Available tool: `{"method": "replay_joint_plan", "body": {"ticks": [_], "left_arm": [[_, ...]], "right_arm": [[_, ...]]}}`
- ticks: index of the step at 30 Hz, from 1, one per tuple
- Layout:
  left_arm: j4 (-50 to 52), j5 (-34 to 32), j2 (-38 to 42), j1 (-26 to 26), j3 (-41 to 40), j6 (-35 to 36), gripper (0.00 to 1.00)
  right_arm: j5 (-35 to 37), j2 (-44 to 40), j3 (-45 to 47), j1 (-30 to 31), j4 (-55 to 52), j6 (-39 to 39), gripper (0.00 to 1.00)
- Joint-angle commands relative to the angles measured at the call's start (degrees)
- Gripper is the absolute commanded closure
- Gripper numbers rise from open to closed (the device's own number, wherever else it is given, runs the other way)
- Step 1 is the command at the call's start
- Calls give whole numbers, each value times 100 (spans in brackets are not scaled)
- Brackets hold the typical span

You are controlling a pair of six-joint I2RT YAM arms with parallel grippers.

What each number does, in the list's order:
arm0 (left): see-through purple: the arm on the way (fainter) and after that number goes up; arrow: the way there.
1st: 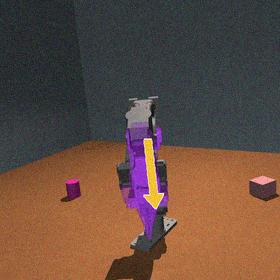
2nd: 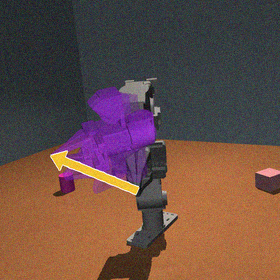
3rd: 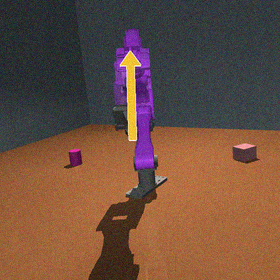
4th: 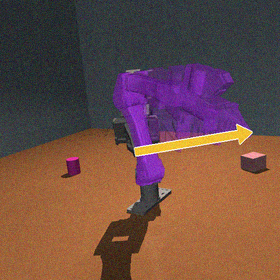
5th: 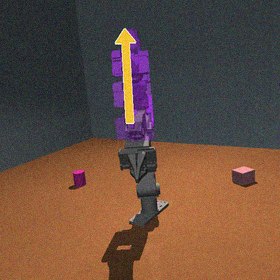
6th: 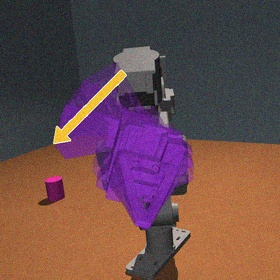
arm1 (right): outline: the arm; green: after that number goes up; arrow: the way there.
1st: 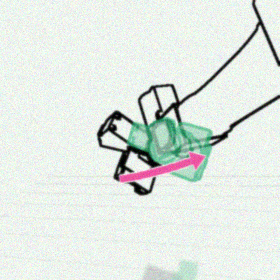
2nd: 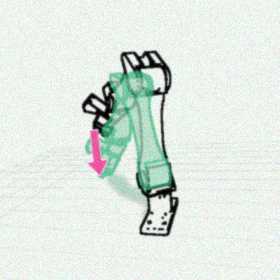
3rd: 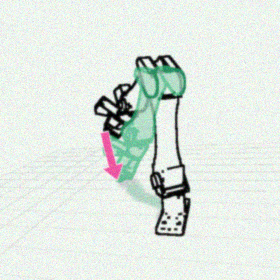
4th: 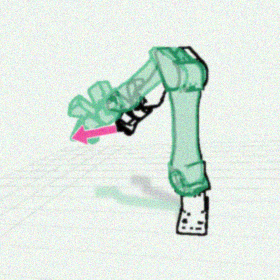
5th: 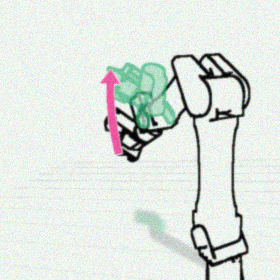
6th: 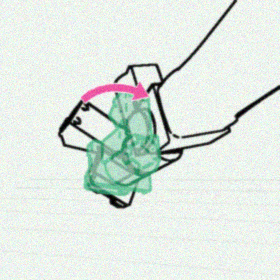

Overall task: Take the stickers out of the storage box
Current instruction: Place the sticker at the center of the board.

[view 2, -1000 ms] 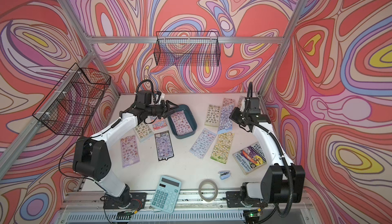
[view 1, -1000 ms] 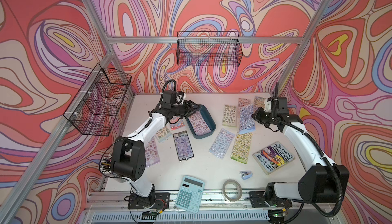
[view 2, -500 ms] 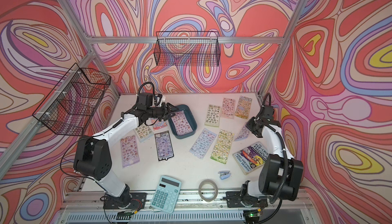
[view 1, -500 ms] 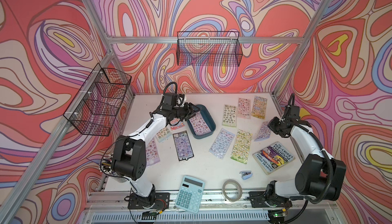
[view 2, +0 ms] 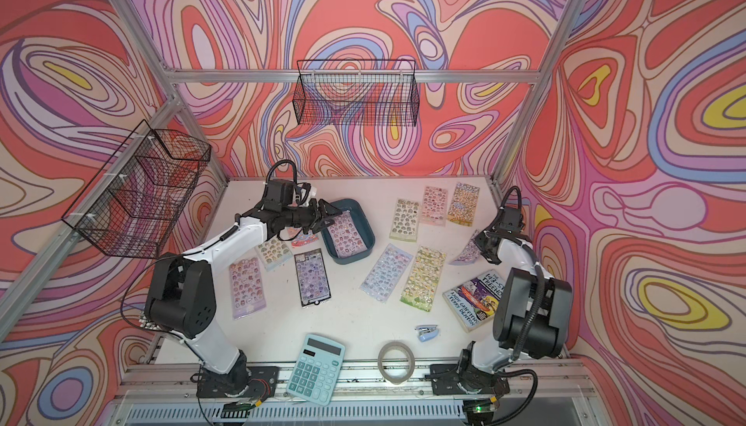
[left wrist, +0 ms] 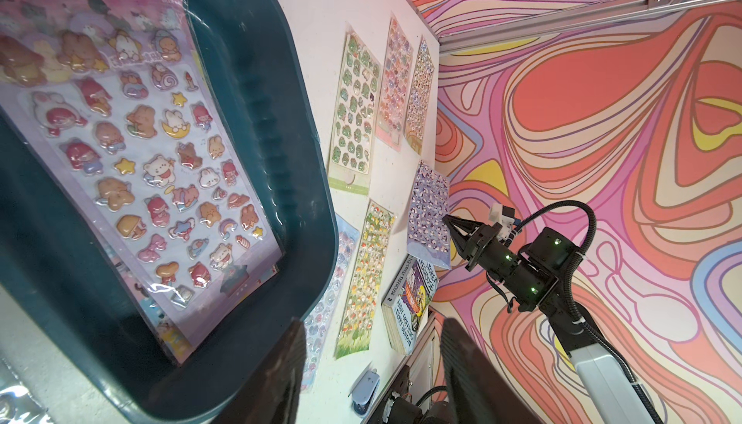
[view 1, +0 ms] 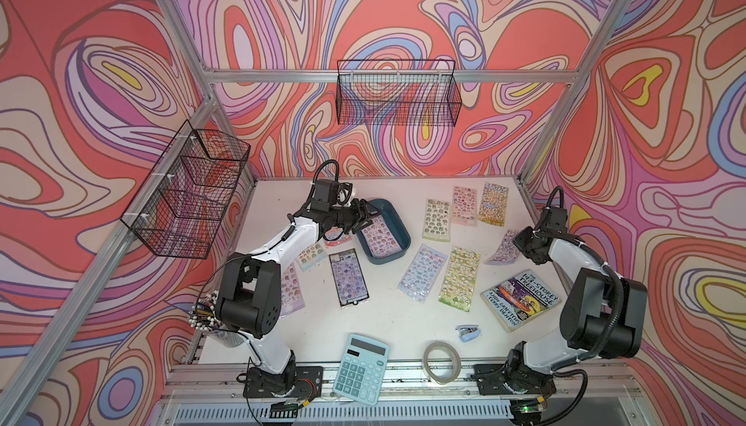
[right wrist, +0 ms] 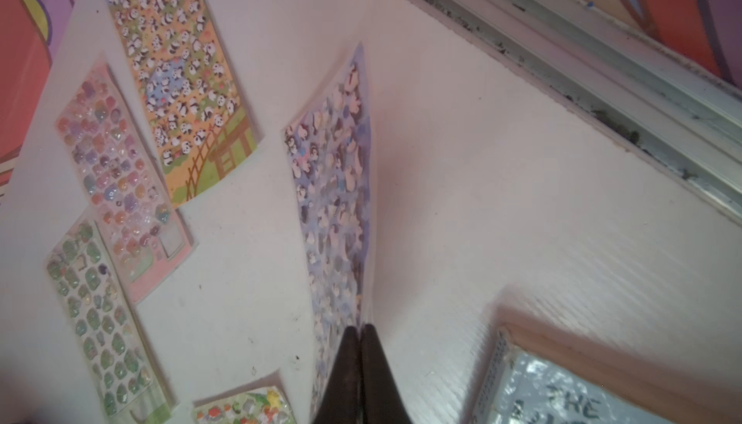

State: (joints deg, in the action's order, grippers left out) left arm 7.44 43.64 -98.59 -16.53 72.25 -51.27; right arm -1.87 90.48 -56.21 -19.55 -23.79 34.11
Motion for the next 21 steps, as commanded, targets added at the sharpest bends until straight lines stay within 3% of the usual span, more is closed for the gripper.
{"method": "replay_joint_plan", "body": {"ticks": [1,10,16,21], "left_arm": [[-137,66,-139,-24,0,-58,42],[-112,61,-179,-17,8,-28,42],[-62,24,-196,-20,21,3,42],[-74,-17,-145,-19,-39,-15,42]], "right_arm": [[183,257,66,-16,340,125,100],[233,647,168,-74,410,18,99],[287,671,180,-220,402,-60,77],[162,743,136,-236,388,-100,74]]}}
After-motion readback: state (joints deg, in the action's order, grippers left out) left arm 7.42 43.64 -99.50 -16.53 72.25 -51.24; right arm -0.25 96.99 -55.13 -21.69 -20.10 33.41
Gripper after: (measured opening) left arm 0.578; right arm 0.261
